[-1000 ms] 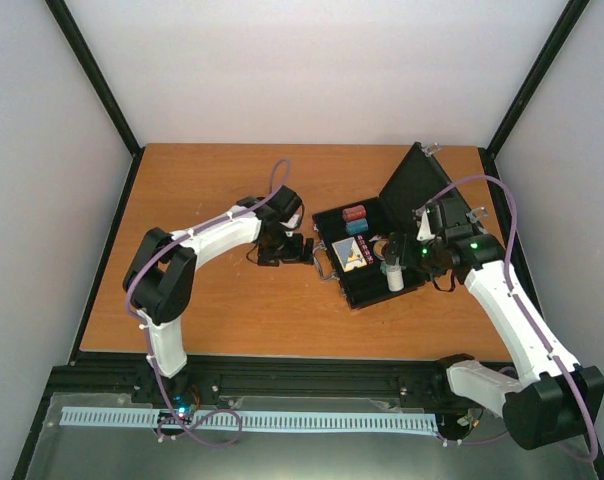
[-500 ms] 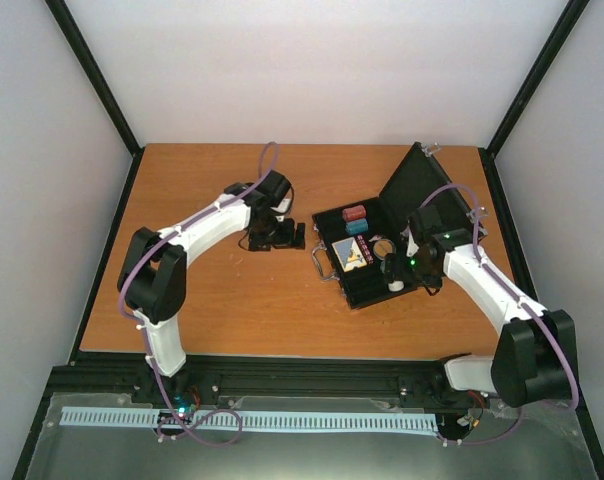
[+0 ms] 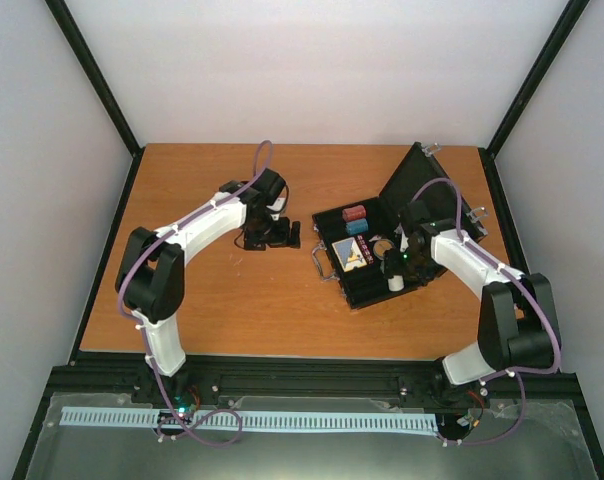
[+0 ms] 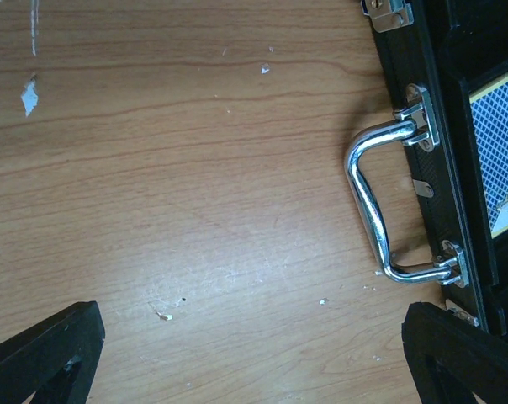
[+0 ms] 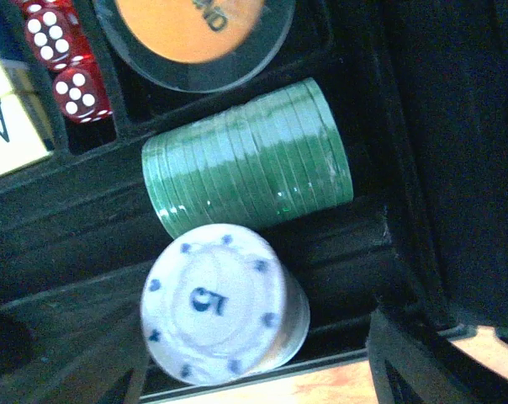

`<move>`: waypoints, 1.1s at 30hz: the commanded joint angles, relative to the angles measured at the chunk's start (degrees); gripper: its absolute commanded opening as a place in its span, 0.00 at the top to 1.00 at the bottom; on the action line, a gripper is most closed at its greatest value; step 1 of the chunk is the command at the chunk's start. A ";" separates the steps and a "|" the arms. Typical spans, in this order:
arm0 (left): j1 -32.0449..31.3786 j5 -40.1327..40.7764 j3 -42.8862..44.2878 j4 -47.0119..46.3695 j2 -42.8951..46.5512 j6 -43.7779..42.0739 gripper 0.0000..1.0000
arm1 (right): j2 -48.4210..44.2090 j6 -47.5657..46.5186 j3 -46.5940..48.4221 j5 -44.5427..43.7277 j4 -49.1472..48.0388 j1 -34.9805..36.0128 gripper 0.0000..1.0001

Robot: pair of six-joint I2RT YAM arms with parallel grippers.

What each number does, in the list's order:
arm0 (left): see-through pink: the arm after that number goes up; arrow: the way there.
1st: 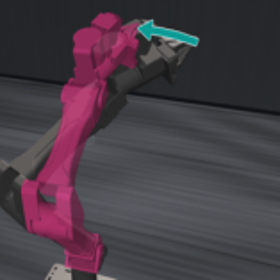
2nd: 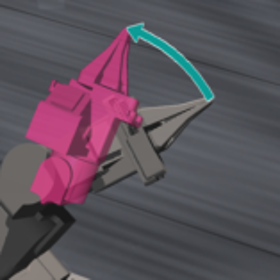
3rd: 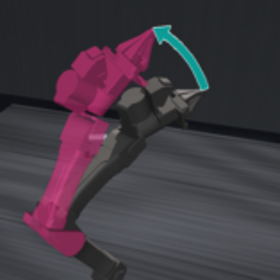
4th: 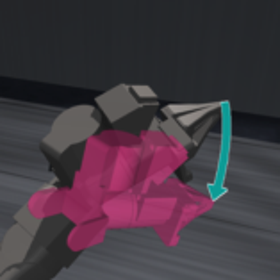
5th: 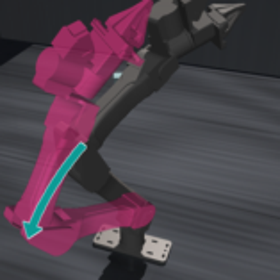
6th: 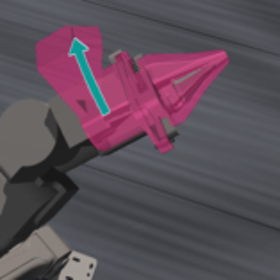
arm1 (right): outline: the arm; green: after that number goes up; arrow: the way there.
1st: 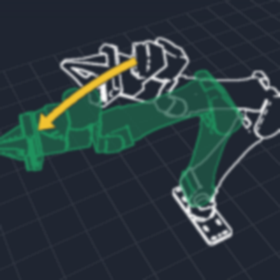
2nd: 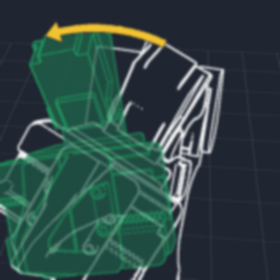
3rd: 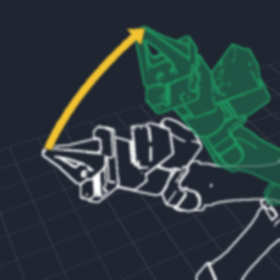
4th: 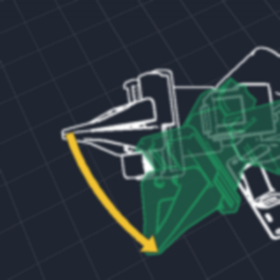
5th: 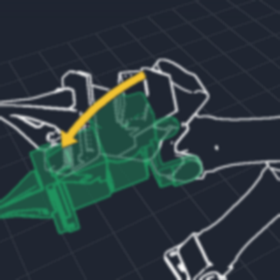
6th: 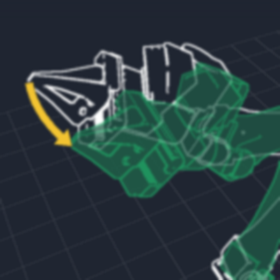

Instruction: Pack up texas hold em set

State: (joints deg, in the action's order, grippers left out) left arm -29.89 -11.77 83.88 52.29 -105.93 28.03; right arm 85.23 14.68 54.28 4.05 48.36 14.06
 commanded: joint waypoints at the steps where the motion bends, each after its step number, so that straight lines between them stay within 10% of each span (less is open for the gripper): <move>1: 0.18 0.23 1.29 1.26 2.41 -1.94 0.00 | 0.51 0.96 0.80 -2.41 -2.53 -0.07 0.36; 7: 0.33 0.15 1.25 1.63 2.55 -3.12 0.00 | 1.70 3.57 -0.70 0.47 -5.82 -0.08 0.39; 18: 1.80 -0.08 -0.87 2.03 4.65 -4.99 0.00 | -3.08 15.05 -0.49 2.60 -4.25 -0.06 0.82; 33: 1.94 -0.65 -2.24 2.05 5.11 -6.31 0.00 | -8.31 37.58 -10.63 5.70 -9.48 -0.09 0.75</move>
State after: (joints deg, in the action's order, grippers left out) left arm -28.49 -12.05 82.28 53.84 -102.83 23.09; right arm 76.51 46.92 44.91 11.27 37.56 14.06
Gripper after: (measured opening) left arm 0.997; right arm 0.380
